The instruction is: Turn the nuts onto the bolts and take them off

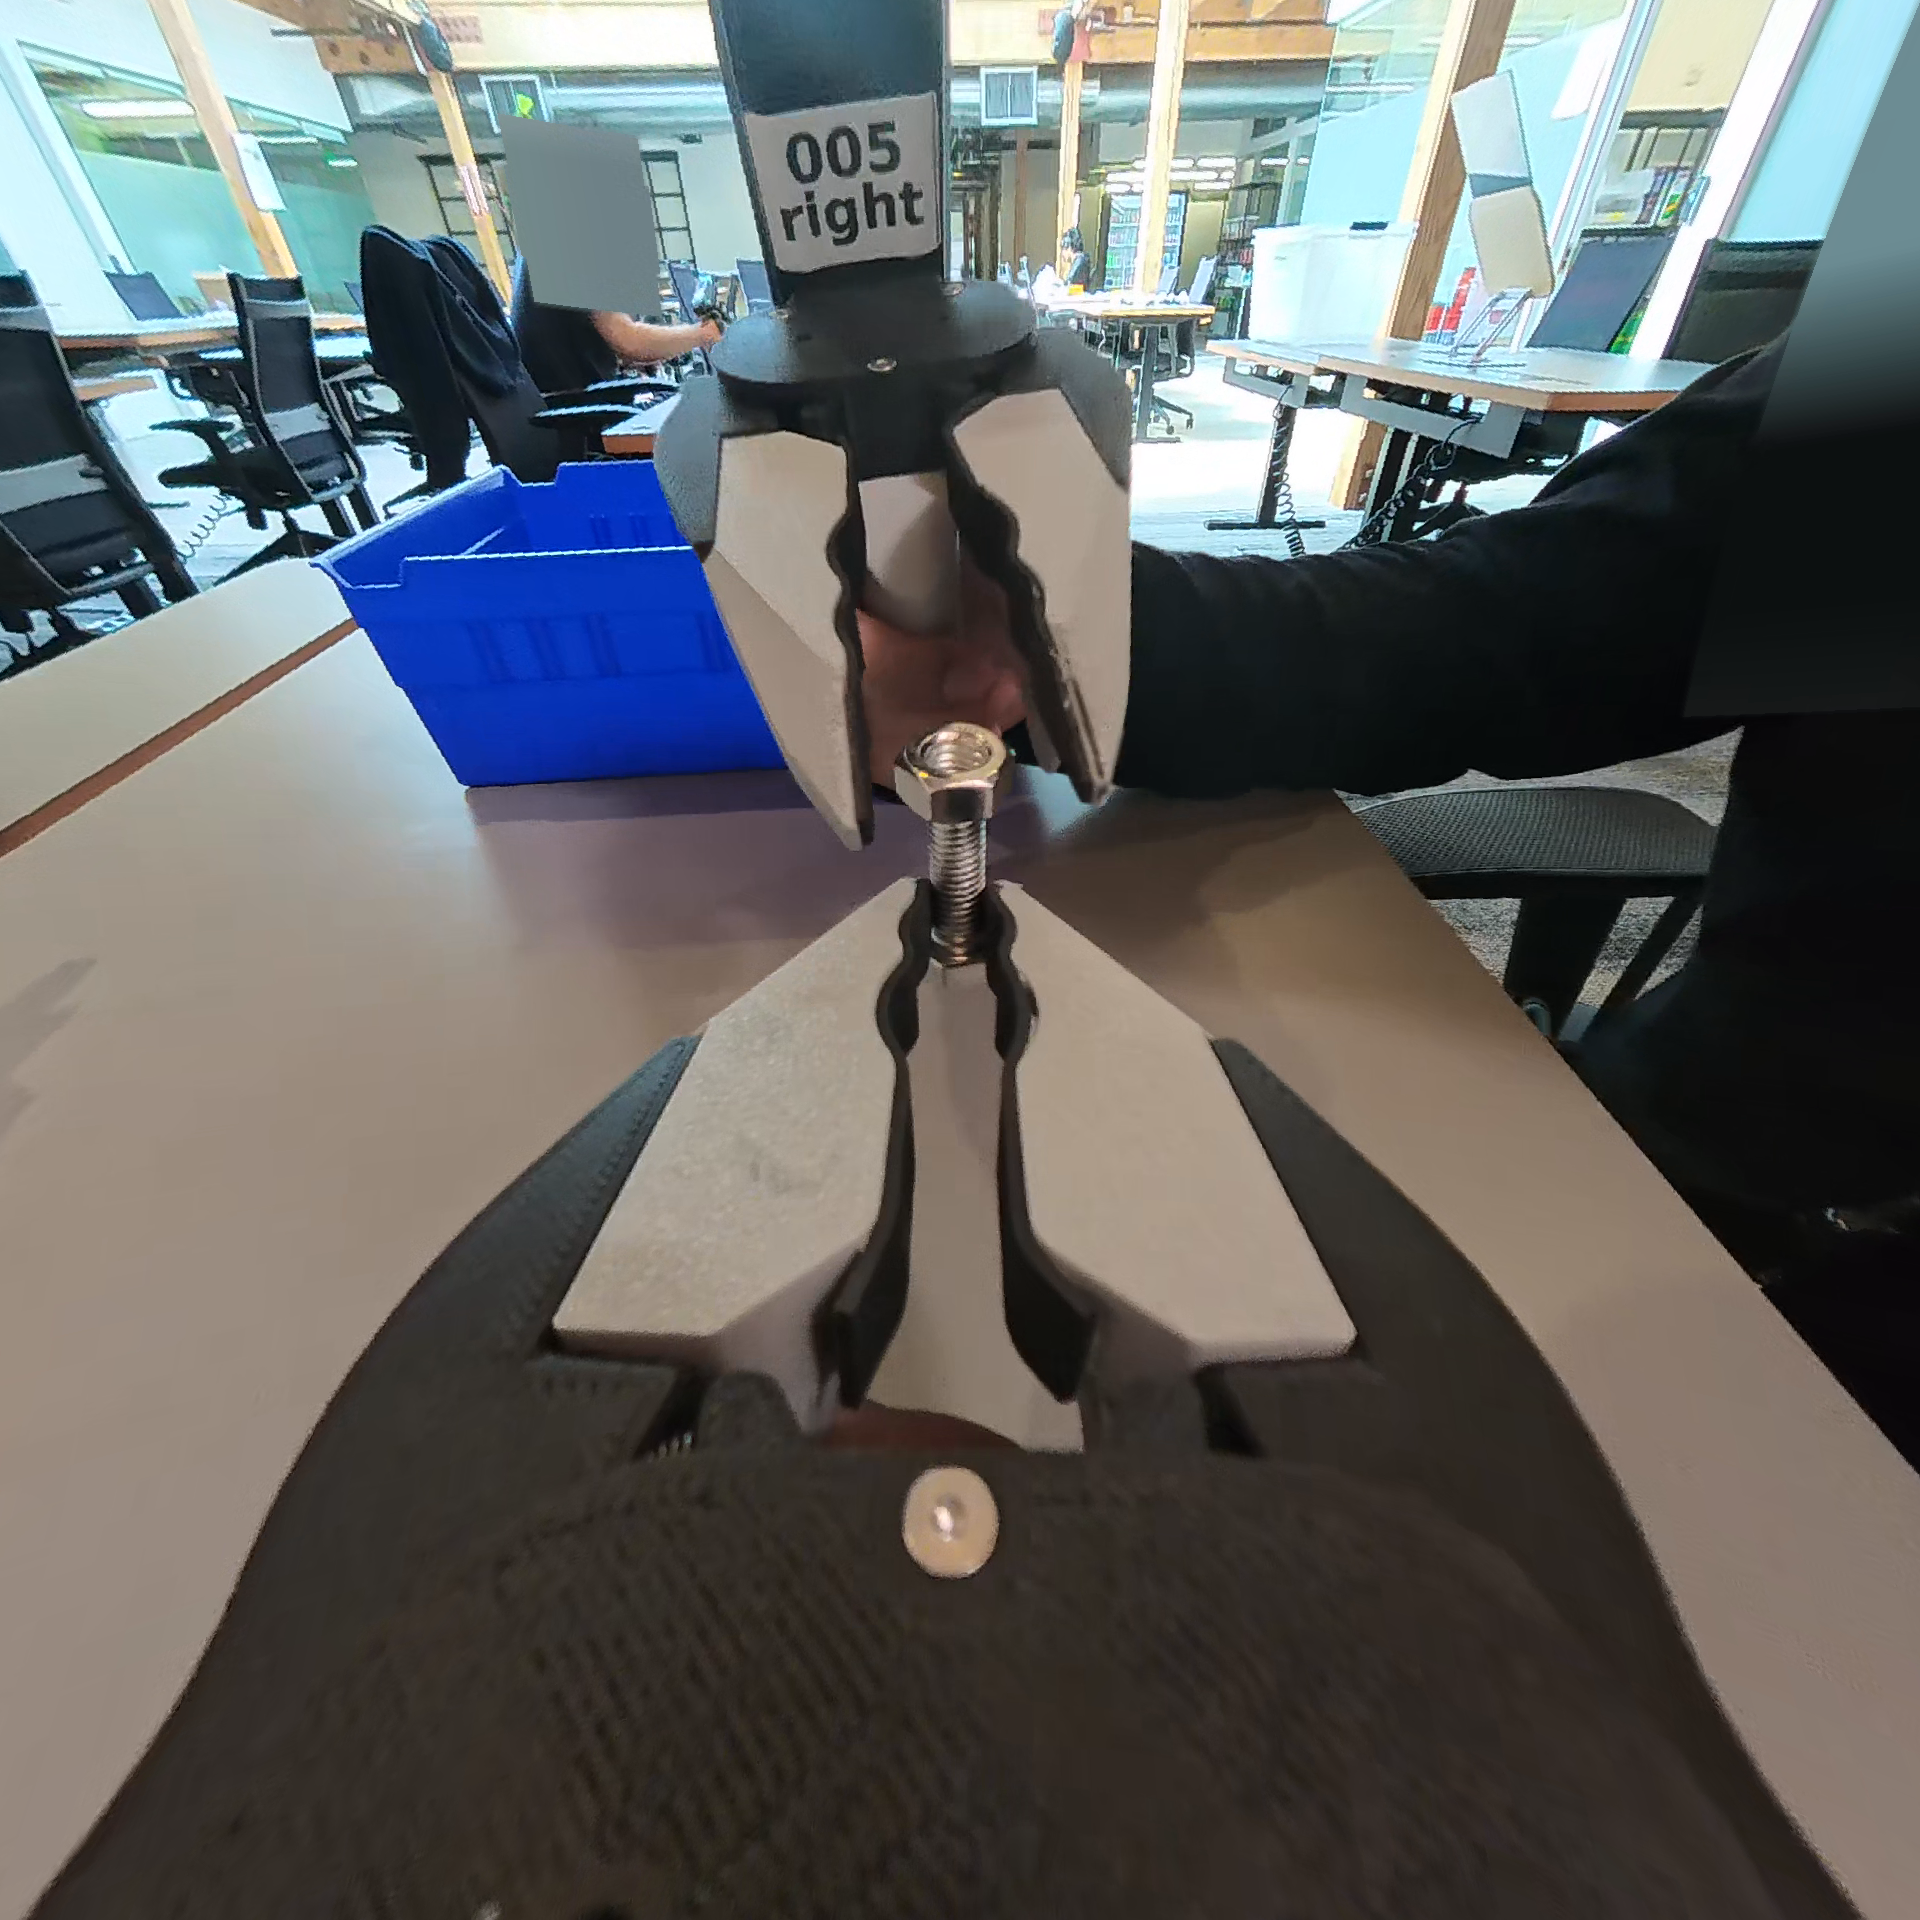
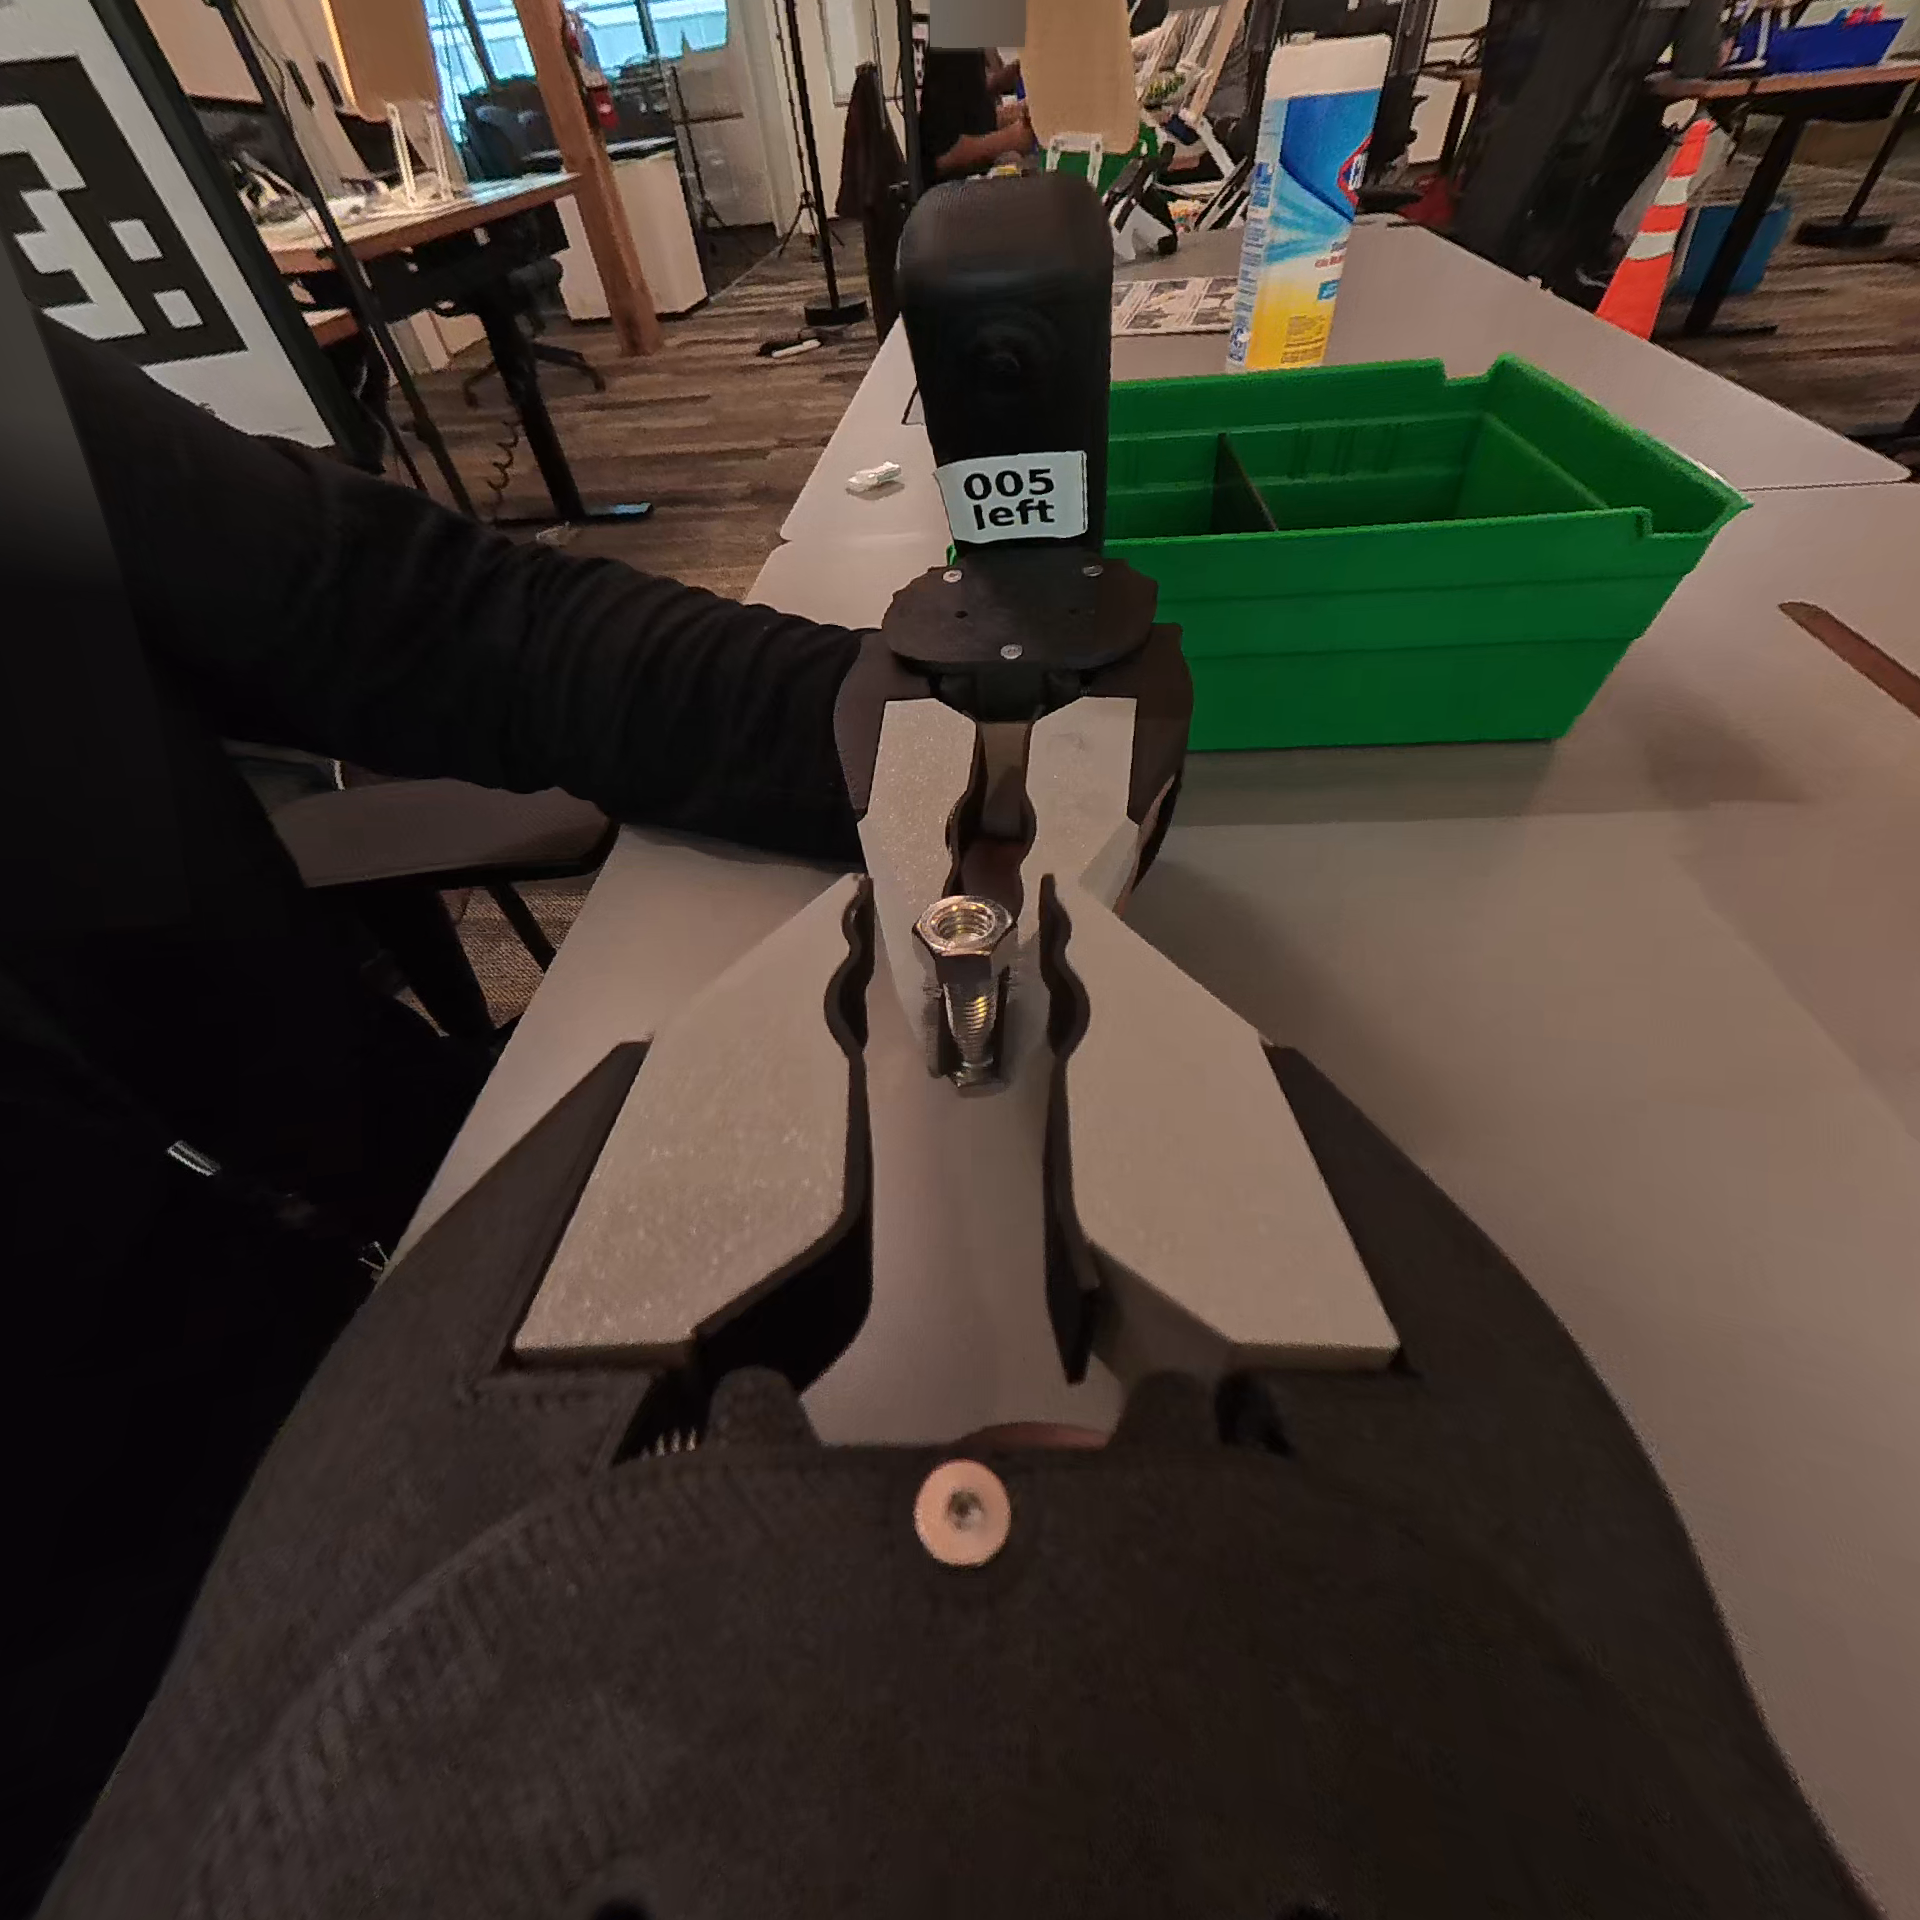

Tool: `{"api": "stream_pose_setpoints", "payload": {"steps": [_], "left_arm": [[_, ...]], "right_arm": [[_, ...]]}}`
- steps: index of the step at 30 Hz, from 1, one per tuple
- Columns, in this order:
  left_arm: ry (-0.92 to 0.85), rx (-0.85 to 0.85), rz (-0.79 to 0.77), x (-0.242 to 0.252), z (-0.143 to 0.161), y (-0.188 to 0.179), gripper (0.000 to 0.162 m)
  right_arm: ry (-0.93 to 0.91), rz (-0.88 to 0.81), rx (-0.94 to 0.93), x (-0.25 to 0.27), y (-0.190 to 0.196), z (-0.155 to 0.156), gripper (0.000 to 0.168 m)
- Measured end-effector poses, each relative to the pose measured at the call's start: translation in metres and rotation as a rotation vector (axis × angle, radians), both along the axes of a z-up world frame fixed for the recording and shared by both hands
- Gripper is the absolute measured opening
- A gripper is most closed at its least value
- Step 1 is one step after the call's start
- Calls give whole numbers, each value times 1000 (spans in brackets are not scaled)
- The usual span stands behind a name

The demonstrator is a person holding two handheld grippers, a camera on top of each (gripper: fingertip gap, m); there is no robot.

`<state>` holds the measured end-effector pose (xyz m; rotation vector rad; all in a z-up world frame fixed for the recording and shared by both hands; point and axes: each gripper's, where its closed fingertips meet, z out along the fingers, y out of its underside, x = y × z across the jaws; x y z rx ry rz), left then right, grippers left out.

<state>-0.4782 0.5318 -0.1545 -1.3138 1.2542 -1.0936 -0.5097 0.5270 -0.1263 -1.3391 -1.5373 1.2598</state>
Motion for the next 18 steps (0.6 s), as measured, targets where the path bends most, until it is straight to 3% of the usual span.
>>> {"api": "stream_pose_setpoints", "payload": {"steps": [18], "left_arm": [[1, 0, -6, 1, 0, -1, 7]], "right_arm": [[14, 26, -11, 0, -3, 0, 22]]}}
